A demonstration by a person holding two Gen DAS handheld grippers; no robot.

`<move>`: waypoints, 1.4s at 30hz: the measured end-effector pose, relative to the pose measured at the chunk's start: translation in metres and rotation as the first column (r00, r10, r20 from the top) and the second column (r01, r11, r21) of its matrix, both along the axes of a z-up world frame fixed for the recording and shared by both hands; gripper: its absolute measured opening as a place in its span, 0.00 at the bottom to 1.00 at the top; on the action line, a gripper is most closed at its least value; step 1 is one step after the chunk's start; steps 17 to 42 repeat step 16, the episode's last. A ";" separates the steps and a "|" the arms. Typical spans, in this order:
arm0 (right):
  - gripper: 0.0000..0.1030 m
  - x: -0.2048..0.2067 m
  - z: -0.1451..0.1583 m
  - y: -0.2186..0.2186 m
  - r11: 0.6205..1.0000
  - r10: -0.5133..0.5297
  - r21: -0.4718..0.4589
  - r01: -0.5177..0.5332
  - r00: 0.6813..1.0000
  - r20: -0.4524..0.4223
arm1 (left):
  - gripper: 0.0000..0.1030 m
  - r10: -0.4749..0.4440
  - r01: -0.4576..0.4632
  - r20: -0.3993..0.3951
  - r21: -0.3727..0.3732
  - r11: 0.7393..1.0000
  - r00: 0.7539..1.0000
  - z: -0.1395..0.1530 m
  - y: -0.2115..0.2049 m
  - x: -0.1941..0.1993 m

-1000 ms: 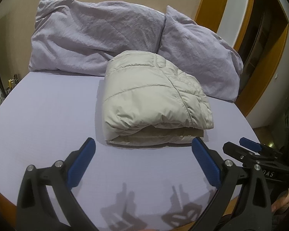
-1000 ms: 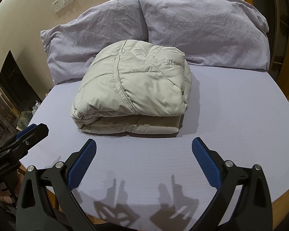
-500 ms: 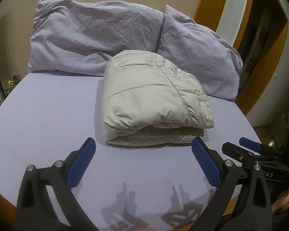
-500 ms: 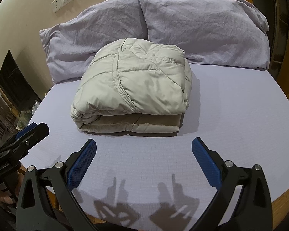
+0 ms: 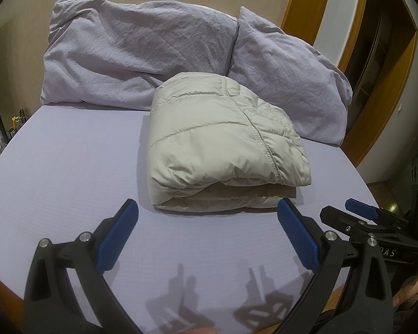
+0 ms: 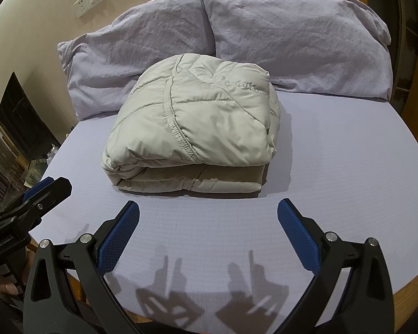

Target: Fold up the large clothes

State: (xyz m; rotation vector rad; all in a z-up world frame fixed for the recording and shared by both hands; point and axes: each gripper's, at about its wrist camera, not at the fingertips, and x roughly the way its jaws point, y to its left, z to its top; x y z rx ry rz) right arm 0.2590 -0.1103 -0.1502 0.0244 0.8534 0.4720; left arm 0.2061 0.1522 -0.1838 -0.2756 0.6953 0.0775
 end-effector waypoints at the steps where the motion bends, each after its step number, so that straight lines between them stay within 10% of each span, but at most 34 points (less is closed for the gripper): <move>1: 0.98 0.000 0.000 0.001 1.000 -0.001 0.000 0.001 1.000 -0.001 | 0.97 0.000 0.000 0.000 0.000 1.000 1.000 0.000 0.000 0.000; 42: 0.98 0.002 0.000 0.003 1.000 -0.001 -0.001 0.001 1.000 -0.010 | 0.97 0.008 -0.008 -0.015 -0.003 1.000 1.000 -0.005 0.005 0.004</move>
